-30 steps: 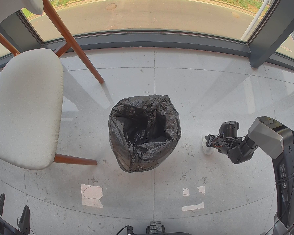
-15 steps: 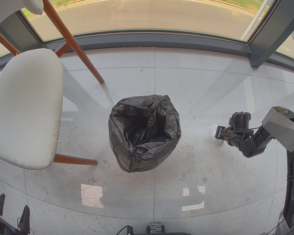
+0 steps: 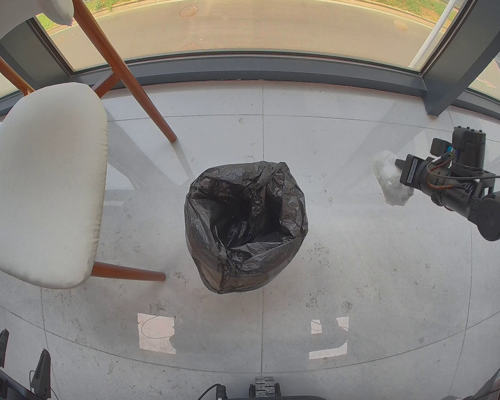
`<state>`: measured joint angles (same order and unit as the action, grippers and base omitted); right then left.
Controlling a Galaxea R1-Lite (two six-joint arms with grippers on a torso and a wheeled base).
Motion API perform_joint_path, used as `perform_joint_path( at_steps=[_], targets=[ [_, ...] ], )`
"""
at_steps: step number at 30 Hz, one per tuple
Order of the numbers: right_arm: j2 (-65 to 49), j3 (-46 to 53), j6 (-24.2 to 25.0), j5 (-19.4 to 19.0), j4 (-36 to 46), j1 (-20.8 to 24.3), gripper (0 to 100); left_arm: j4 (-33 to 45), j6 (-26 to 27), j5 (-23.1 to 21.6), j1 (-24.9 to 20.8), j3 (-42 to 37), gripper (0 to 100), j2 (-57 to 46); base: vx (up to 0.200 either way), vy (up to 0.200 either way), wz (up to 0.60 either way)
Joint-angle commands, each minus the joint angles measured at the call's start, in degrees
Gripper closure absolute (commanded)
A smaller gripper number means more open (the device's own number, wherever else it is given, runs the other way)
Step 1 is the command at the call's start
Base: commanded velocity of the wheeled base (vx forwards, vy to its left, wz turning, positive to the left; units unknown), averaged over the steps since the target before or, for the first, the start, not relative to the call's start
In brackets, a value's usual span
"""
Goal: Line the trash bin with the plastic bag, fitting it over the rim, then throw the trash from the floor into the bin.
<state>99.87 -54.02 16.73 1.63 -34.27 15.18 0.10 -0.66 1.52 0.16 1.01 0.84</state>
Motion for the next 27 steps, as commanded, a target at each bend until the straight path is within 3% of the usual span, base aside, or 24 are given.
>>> perform_joint_path(
  at_steps=[1,18,27],
  targets=[
    [-10.2,2.1,0.2,-0.9,1.7,14.4,100,0.0,-0.1,0.0,0.1,-1.0,0,-0.8,0.000,0.000,0.00],
    [5.2,-9.9,1.4,-3.6,-3.6,25.3,100,0.0,-0.1,0.0,0.1,-1.0,0,-0.8,0.000,0.000,0.00],
    [11.8,-13.0,1.6,-3.7,-3.6,27.0,100,0.0,-0.2,0.0,0.1,-1.0,0,-0.8,0.000,0.000,0.00]
  ],
)
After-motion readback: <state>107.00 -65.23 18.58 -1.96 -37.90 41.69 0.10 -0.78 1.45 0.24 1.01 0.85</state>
